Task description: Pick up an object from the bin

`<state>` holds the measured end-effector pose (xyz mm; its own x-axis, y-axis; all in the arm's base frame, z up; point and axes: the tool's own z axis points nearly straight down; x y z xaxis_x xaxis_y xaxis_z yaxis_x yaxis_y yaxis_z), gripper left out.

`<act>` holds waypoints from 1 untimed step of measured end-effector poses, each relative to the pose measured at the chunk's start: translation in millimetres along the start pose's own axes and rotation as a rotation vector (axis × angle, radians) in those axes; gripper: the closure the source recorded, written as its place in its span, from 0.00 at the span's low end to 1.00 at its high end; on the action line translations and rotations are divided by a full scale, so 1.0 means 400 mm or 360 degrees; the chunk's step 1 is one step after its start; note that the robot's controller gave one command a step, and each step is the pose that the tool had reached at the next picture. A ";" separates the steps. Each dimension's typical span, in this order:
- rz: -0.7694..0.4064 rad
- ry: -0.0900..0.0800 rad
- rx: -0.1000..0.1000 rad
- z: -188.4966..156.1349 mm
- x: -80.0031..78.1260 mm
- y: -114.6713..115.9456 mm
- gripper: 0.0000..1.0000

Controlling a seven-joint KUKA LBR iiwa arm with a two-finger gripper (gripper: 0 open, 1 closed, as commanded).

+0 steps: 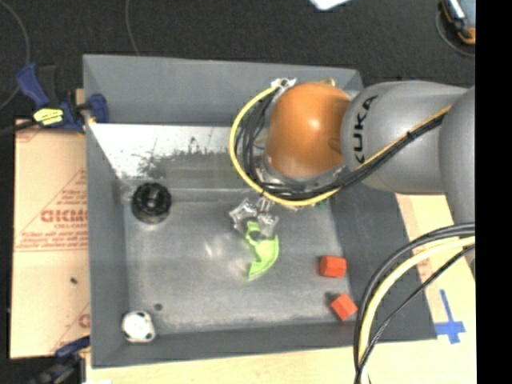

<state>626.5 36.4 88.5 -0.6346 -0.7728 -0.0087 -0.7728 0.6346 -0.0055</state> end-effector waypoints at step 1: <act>-0.0050 -0.0004 0.0003 -0.119 0.020 -0.020 1.00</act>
Offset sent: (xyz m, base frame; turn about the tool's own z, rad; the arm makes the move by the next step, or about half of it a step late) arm -0.0039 -0.0061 0.1080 -0.0149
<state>627.0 25.1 135.8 -0.6102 -0.7922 -0.0111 -0.7922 0.6103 -0.0075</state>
